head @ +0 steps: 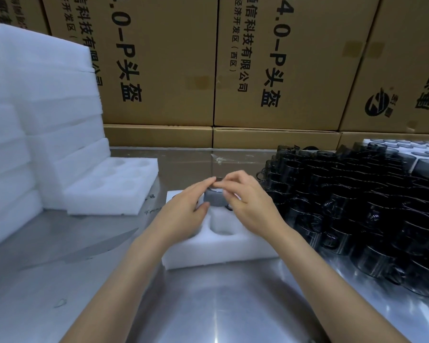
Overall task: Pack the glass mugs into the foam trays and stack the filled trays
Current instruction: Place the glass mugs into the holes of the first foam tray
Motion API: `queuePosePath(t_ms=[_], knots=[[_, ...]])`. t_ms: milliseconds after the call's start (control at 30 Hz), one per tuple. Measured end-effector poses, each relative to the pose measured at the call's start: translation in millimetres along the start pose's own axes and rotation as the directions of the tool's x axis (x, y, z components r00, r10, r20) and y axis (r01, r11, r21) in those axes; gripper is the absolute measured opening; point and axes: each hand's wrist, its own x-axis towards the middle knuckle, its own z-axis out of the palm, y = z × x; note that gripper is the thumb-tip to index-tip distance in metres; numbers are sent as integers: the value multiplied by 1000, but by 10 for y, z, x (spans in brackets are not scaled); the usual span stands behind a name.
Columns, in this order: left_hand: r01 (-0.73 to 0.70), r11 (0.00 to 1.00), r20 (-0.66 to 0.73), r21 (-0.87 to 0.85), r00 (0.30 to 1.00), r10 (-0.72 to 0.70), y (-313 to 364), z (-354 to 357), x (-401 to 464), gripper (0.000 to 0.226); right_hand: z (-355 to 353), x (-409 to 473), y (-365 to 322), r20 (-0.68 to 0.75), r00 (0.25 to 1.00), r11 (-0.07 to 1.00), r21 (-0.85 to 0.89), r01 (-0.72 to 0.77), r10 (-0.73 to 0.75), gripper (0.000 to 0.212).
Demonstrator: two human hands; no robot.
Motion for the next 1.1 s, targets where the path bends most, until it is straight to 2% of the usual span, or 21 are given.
queuePosePath(t_ms=[100, 200, 267, 433, 667, 800, 900, 1000, 1067, 1100], knots=[[-32, 999, -44, 7, 999, 32, 12, -4, -34, 56, -62, -23, 30, -50, 995, 991, 112, -77, 83, 44], [-82, 989, -26, 121, 996, 86, 58, -24, -67, 51, -54, -67, 17, 88, 994, 997, 17, -73, 72, 51], [-64, 978, 24, 199, 998, 61, 85, -26, -84, 51, -28, -84, -6, 167, 984, 997, -55, -50, 59, 53], [-31, 968, 86, 251, 996, 10, 108, -41, -100, 55, -24, -83, -34, 183, 978, 982, -173, -70, 102, 52], [17, 920, 208, 392, 972, -107, 130, -38, -85, 50, -20, -66, -59, 389, 904, 956, -287, -65, 178, 51], [37, 916, 219, 400, 967, -134, 127, -51, -90, 51, -5, -61, -77, 405, 895, 952, -301, -60, 184, 52], [52, 921, 159, 387, 980, -122, 143, 1, -127, 50, 36, -155, -86, 284, 946, 959, -274, -74, 155, 48], [57, 966, -100, 251, 994, -32, 126, 23, -159, 38, -39, -228, -104, -48, 998, 966, -252, -58, 47, 39], [41, 989, -288, 144, 958, 3, 134, 6, -202, 26, -152, -243, -86, -211, 977, 949, -310, -54, -13, 31], [20, 991, -335, 129, 942, 24, 148, -8, -229, 23, -227, -241, -73, -301, 953, 938, -335, -88, -18, 27]])
